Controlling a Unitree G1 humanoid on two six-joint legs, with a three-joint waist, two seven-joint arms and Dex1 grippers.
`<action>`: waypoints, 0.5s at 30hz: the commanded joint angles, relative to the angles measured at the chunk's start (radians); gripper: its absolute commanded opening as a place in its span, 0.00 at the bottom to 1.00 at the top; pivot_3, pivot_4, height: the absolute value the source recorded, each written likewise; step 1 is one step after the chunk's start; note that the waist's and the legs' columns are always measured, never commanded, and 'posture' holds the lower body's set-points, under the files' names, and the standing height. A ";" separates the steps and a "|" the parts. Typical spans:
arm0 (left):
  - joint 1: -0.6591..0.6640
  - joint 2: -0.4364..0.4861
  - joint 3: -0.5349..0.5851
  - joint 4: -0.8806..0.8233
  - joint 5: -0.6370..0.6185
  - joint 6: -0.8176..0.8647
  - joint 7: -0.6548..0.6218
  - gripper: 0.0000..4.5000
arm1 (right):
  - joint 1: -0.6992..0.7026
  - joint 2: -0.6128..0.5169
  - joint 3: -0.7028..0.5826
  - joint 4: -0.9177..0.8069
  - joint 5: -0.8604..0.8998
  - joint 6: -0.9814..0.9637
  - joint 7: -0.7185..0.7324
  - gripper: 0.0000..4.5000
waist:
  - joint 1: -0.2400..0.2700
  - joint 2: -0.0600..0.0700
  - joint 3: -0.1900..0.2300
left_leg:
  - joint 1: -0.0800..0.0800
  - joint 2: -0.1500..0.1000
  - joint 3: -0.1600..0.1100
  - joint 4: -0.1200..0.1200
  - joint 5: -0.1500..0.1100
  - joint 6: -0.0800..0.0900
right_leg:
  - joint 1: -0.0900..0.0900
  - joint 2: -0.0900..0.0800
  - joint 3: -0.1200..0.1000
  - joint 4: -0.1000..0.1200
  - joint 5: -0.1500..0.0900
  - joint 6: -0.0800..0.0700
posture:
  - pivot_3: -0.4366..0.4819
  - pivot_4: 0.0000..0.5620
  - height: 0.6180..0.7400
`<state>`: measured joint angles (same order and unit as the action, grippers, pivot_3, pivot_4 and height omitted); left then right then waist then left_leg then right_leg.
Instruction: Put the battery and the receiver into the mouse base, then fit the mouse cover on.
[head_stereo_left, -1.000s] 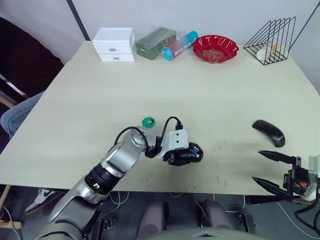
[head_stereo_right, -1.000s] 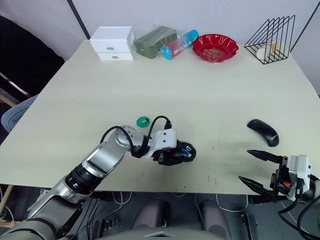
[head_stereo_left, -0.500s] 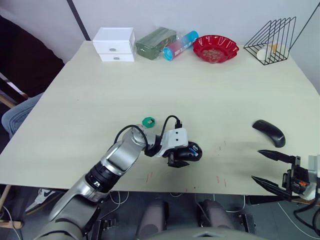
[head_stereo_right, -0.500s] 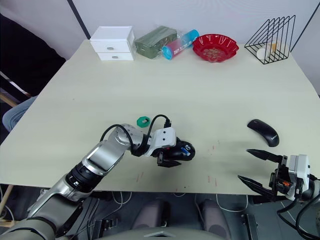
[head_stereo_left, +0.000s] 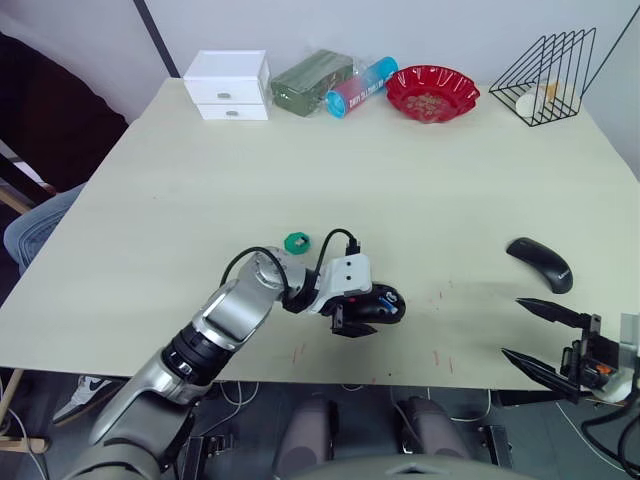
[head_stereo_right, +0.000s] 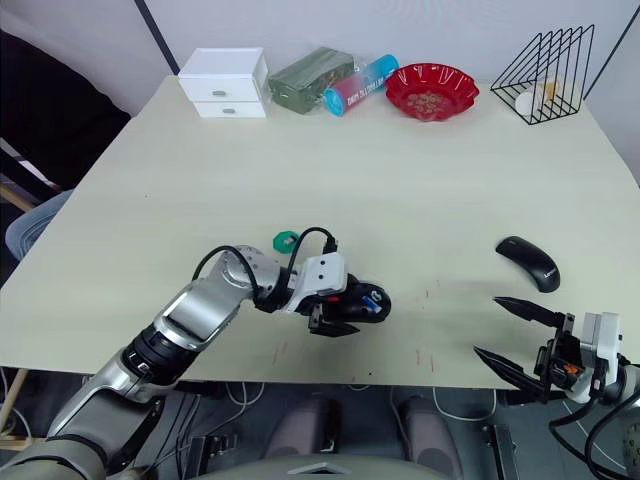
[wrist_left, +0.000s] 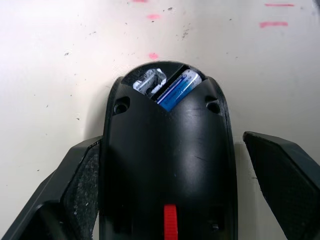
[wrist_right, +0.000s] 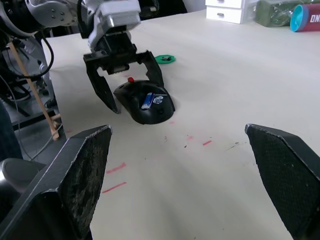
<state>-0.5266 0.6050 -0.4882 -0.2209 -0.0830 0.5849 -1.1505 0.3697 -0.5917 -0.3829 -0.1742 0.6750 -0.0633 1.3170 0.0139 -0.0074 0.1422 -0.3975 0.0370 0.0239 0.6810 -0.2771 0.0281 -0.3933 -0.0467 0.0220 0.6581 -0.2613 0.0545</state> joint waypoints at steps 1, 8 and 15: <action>-0.015 0.025 0.058 -0.056 -0.040 0.002 -0.015 0.99 | 0.007 0.008 -0.044 0.008 0.016 -0.044 0.011 1.00 | -0.001 0.000 0.000 | 0.000 0.000 0.000 0.000 0.000 0.000 | 0.000 0.000 0.000 0.000 0.000 0.000 | 0.48 0.27 1.00; -0.016 0.057 0.165 -0.099 -0.136 0.042 -0.021 0.99 | 0.005 0.026 -0.047 0.048 0.010 -0.086 0.021 1.00 | 0.000 0.000 0.002 | 0.000 0.000 0.000 0.000 0.000 0.000 | 0.000 0.000 0.000 0.000 0.000 0.000 | 0.48 0.27 1.00; 0.035 0.080 0.335 -0.126 -0.253 0.121 0.039 0.99 | 0.000 0.047 -0.045 0.077 0.016 -0.127 0.032 1.00 | -0.003 0.000 0.005 | 0.000 0.000 0.000 0.000 0.000 0.000 | 0.000 0.000 0.000 0.001 0.000 0.000 | 0.48 0.27 1.00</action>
<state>-0.4932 0.6756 -0.2023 -0.3130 -0.3077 0.6913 -1.1281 0.3663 -0.5458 -0.4015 -0.0943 0.6753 -0.1687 1.3437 0.0112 -0.0073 0.1468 -0.3971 0.0373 0.0239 0.6810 -0.2771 0.0280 -0.3937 -0.0467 0.0221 0.6589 -0.2612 0.0546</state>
